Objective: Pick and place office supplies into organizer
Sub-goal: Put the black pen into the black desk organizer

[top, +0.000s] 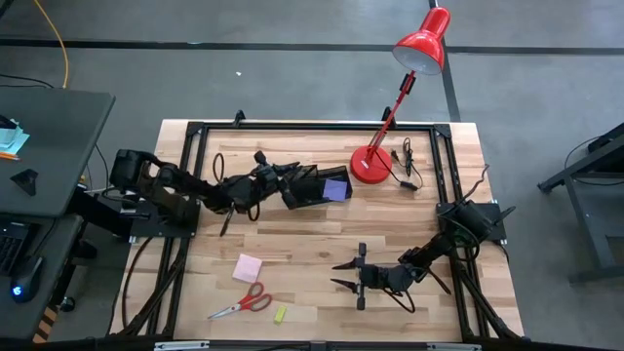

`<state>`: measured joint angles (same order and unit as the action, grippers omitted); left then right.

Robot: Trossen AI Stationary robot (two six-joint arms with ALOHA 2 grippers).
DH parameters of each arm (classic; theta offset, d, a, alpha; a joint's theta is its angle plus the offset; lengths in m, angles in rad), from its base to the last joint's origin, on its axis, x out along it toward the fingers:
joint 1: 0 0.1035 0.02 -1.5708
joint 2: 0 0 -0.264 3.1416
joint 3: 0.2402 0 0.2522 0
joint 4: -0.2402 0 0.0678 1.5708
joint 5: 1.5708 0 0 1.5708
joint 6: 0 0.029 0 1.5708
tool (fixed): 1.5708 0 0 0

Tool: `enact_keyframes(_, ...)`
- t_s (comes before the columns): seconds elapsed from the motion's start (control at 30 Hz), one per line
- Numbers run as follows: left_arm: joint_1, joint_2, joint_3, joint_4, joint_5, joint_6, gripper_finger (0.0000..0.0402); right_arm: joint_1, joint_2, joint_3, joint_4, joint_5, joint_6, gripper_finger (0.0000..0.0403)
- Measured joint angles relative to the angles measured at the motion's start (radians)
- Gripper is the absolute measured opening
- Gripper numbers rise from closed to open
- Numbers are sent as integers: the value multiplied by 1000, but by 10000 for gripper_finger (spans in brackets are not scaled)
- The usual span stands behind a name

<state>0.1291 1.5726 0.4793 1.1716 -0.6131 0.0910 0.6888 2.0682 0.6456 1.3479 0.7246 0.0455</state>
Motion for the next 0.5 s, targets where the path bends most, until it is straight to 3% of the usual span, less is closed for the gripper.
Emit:
enact_keyframes(0.2, 48, 0, 0, -104, 18, -70, 37, 0, 0, 0, -6, 1, 2, 133)
enact_keyframes(0.37, 97, 0, 0, -167, 141, -146, 31, -1, 0, 0, -23, 1, 3, 133)
enact_keyframes(0.5, 102, 0, 0, -165, 160, -202, 64, -1, 0, 0, -23, 1, 1, 133)
